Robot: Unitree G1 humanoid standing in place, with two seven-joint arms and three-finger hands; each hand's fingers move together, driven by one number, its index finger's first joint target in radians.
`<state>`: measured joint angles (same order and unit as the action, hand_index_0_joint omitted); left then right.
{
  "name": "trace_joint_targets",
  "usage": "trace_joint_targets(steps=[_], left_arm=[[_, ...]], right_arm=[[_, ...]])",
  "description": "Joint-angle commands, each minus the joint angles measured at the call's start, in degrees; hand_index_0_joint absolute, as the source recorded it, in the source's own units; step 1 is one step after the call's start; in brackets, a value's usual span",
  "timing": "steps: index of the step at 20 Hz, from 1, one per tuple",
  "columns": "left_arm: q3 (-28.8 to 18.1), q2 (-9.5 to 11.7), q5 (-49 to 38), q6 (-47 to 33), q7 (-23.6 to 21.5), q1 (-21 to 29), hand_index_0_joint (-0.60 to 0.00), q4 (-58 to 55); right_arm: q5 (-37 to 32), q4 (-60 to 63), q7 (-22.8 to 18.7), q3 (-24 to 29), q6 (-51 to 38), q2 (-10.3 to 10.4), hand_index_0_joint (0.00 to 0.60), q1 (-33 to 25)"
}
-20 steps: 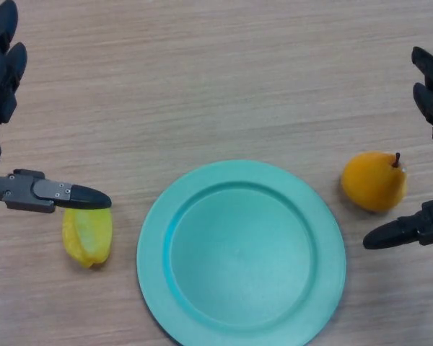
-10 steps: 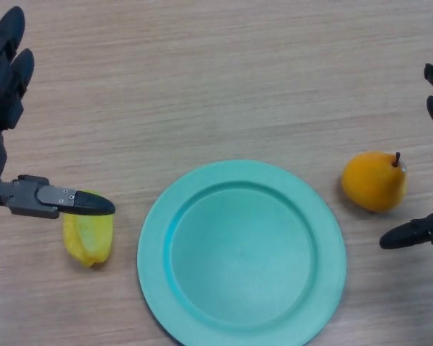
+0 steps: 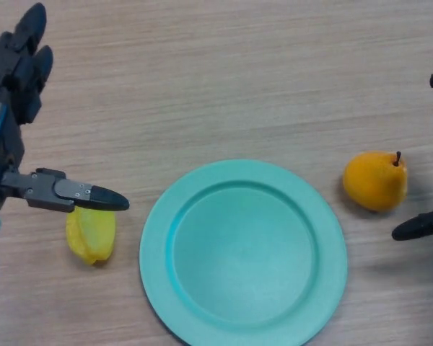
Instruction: Pick up the yellow pear and place it on the plate
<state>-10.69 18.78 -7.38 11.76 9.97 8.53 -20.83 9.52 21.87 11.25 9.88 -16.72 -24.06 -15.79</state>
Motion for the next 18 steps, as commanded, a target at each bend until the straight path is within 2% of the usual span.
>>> trace_joint_targets(steps=[1, 4, 7, 10, 16, 18], left_arm=[[-2.07, 1.37, 1.5, -5.9, -1.26, 1.26, 0.0, -1.64], [-0.84, 0.74, 2.18, -4.27, -0.83, 0.57, 0.0, -2.27], [-0.75, 0.1, 1.49, -2.18, -0.02, -0.15, 0.0, -3.46], [-1.92, 0.03, 0.8, -3.46, -0.51, -0.44, 0.0, -3.26], [-3.26, 0.68, 1.13, -6.72, -0.93, -1.09, 0.0, -0.38], [-4.56, 1.73, 0.42, -7.06, -0.73, -0.2, 0.0, -0.03]], right_arm=[[-0.85, 4.64, -5.49, 2.57, -12.48, -4.71, 0.0, -5.39], [-1.87, 14.19, -7.88, 1.59, -15.58, -5.03, 0.0, -8.98], [-6.73, 16.59, -6.05, 0.01, -12.99, -3.03, 0.0, -11.06], [-7.7, 18.59, -4.86, -1.3, -11.72, -1.57, 0.0, -12.49], [-7.44, 30.8, -5.8, -3.01, -14.27, 0.31, 0.0, -17.41], [-10.05, 31.44, -4.05, -2.64, -11.27, 1.28, 0.0, -17.92]])
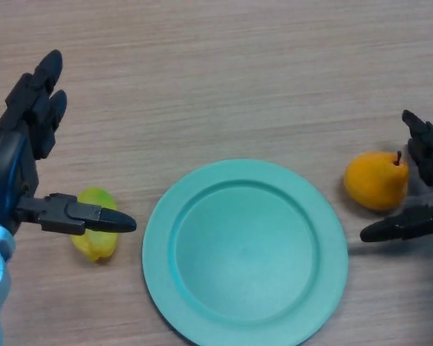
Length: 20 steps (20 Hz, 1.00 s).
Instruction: Pick up the yellow pear and place it on the plate
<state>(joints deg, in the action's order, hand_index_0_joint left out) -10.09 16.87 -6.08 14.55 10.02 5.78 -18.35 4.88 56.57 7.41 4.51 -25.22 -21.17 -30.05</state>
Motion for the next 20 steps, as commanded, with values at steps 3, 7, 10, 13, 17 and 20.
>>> trace_joint_targets(steps=[3, 7, 10, 13, 17, 20], left_arm=[[-5.61, 4.47, -1.05, -9.39, -0.7, 3.37, 0.0, -2.22], [-6.03, 4.06, -3.93, -9.56, -0.38, 3.0, 0.0, -1.49], [-5.27, 3.46, -6.03, -7.49, -0.41, 2.08, 0.0, -2.97], [-4.83, 3.11, -5.45, -7.24, -0.48, 1.21, 0.0, -2.88], [-3.83, 3.11, -5.09, -2.56, 1.32, 0.98, 0.0, -6.12], [-3.48, 2.5, -5.58, -0.36, 2.73, 0.6, 0.0, -7.42]], right_arm=[[-8.1, -5.54, 0.21, 2.88, 2.07, -0.63, 0.349, -3.43], [-11.71, -6.82, -6.2, 3.2, 3.96, 0.57, 0.6, -3.71], [-10.11, -11.41, -9.02, 2.24, 6.5, 0.2, 0.6, -2.31], [-7.59, -25.24, -11.54, 1.72, 13.78, 0.88, 0.6, 2.12], [-8.19, -48.08, -12.79, -0.4, 25.58, 5.08, 0.6, 8.72], [-6.06, -60.0, -12.9, -4.56, 31.27, 8.65, 0.6, 13.16]])
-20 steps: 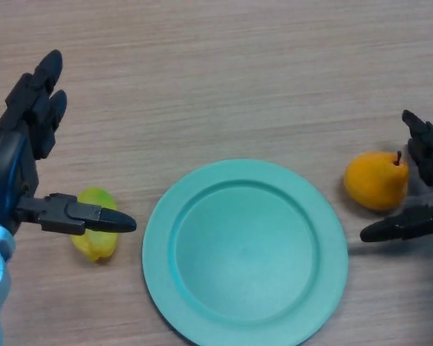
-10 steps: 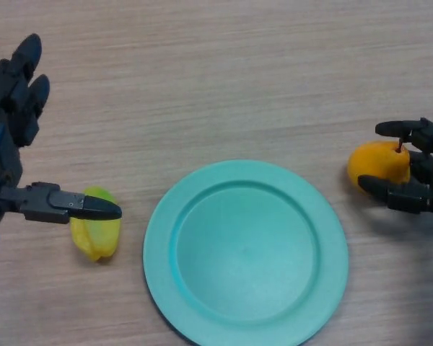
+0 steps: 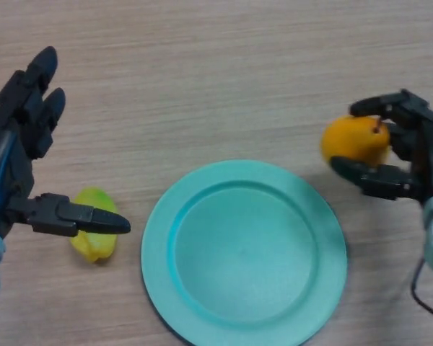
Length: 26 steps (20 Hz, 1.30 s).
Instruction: Pick up the yellow pear and place it on the plate
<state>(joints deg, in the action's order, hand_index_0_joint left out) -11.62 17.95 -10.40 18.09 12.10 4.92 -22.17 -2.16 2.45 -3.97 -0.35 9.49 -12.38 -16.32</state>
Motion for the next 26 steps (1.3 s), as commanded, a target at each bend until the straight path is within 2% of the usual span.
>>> trace_joint_targets(steps=[1, 4, 7, 10, 12, 13, 14, 15, 16, 17, 18, 19, 24, 26], left_arm=[[-1.75, 1.15, -1.35, -3.25, 1.37, 0.86, 0.0, -4.06], [-1.3, -0.07, -1.9, -4.93, 1.88, -0.93, 0.0, -3.74], [-1.64, 0.37, -2.3, 0.01, 4.43, -2.34, 0.0, -7.16], [-2.75, 0.44, -2.66, 1.83, 4.98, -1.93, 0.0, -9.18], [-4.32, 1.63, -2.55, 3.22, 6.04, -1.05, 0.0, -10.61], [-5.19, 1.9, -2.46, 1.85, 6.11, -0.47, 0.0, -10.59], [-5.32, 1.95, -2.5, 1.58, 6.01, -0.31, 0.0, -10.52], [-5.41, 2.03, -2.56, 1.31, 5.85, -0.18, 0.0, -10.47], [-5.46, 2.15, -2.55, 1.06, 5.85, -0.17, 0.0, -10.45], [-5.37, 2.27, -2.12, 0.48, 6.18, -0.38, 0.0, -10.33], [-5.19, 2.2, -1.35, -0.34, 6.76, -0.81, 0.0, -10.1], [-5.28, 2.05, -0.52, -1.25, 7.73, -1.36, 0.0, -9.75], [-5.93, 1.35, -0.78, -3.84, 7.99, -2.58, 0.0, -8.98], [-6.64, 1.32, -1.97, -3.34, 8.01, -3.07, 0.0, -9.55]], right_arm=[[1.65, -8.5, -2.44, -2.86, -2.53, 0.84, 0.6, 1.55], [2.87, -9.41, -5.71, -10.81, -4.49, 1.39, 0.6, 5.38], [4.32, -7.37, -9.08, -19.47, -7.44, 1.48, 0.6, 7.45], [6.27, -3.26, -10.33, -23.33, -10.56, 1.49, 0.6, 7.19], [6.77, -4.88, -8.67, -25.02, -6.77, 1.49, 0.6, 8.42], [9.41, -6.7, -4.7, -25.53, -2.58, 1.49, 0.6, 9.11], [9.96, -7.09, -3.82, -25.54, -1.82, 1.49, 0.55, 9.25], [10.42, -7.59, -2.76, -25.39, -1.52, 1.49, 0.401, 9.45], [10.69, -8.42, -1.38, -25.0, -1.17, 1.49, 0.3, 9.72], [10.74, -11.1, 2.01, -23.66, -0.12, 1.49, 0.15, 10.35], [9.75, -14.8, 5.17, -21.8, 1.66, 1.49, 0.05, 10.85], [7.76, -19.54, 7.65, -19.08, 4.06, 1.49, 0.0, 10.68], [3.42, -34.41, 14.28, -7.34, 10.62, 1.49, 0.0, 8.69], [2.29, -39.03, 15.56, -2.44, 12.08, 0.6, 0.0, 8.48]])
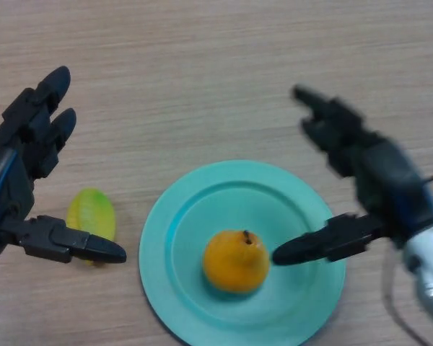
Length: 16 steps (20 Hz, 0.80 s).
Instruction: Pick up the yellow pear and place it on the plate
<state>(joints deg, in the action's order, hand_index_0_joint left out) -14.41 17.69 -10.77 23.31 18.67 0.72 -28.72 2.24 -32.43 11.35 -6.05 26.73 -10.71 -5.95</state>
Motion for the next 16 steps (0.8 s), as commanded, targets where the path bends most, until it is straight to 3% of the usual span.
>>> trace_joint_targets(steps=[1, 5, 9, 16], left_arm=[[-4.16, 1.71, -2.04, -8.24, 1.22, 1.23, 0.0, -3.21], [-3.96, 1.62, -1.16, -7.67, 1.18, 0.79, 0.0, -3.49], [-2.68, 1.15, -0.52, -6.96, -0.76, 1.7, 0.0, -2.93], [-0.4, 2.11, -0.67, -7.92, -4.52, 5.76, 0.0, 1.4]], right_arm=[[-1.47, -6.32, 1.33, 5.79, -5.21, -2.71, 0.0, -0.36], [1.08, -8.58, 4.46, 12.85, -7.74, -4.94, 0.0, 5.0], [0.59, -10.21, 6.72, 17.51, -6.35, -5.07, 0.0, 7.05], [1.0, -5.24, 4.57, 19.09, -10.62, -5.52, 0.0, 6.36]])
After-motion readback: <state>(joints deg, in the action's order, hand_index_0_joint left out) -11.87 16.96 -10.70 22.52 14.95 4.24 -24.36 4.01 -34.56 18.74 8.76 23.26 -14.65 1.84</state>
